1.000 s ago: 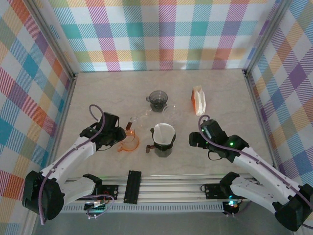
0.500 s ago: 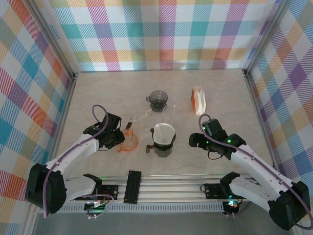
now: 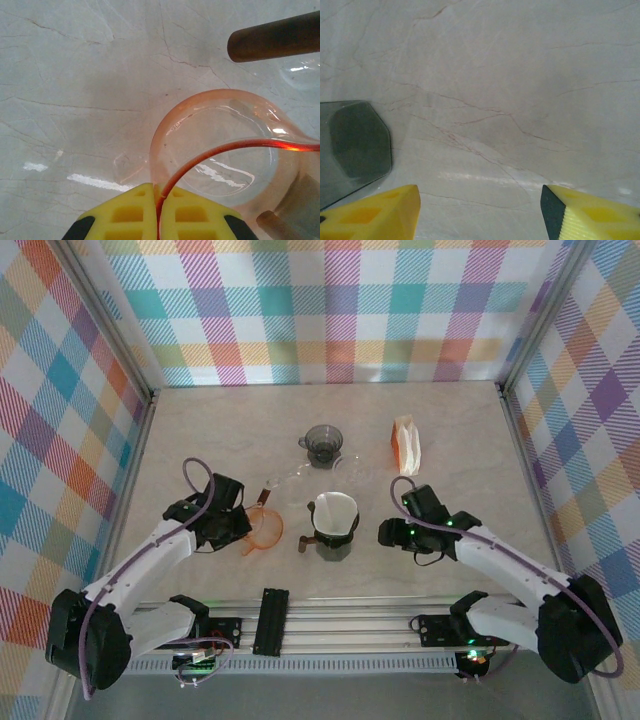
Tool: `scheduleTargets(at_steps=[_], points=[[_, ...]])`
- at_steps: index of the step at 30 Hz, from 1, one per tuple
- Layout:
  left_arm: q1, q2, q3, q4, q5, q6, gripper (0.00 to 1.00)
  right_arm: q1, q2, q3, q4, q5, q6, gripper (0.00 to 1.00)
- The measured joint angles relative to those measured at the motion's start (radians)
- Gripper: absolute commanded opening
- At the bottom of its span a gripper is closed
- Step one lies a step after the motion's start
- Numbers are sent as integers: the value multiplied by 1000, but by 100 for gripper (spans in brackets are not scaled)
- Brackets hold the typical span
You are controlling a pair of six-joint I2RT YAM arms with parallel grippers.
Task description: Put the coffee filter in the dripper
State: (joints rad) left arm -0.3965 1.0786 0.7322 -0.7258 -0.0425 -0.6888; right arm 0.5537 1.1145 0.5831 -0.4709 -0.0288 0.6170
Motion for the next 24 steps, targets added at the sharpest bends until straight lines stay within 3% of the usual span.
scheduleTargets(at_steps=[6,14,24], points=[[0,-45,68,-69,-3,5,3,41,96,0,92,-56,21,63],[8,-52,209,-135,-3,44,3,70,106,-32,143,-89,69,61],[78,-38,328,-190,19,103,3,151,161,-39,212,-115,110,59]])
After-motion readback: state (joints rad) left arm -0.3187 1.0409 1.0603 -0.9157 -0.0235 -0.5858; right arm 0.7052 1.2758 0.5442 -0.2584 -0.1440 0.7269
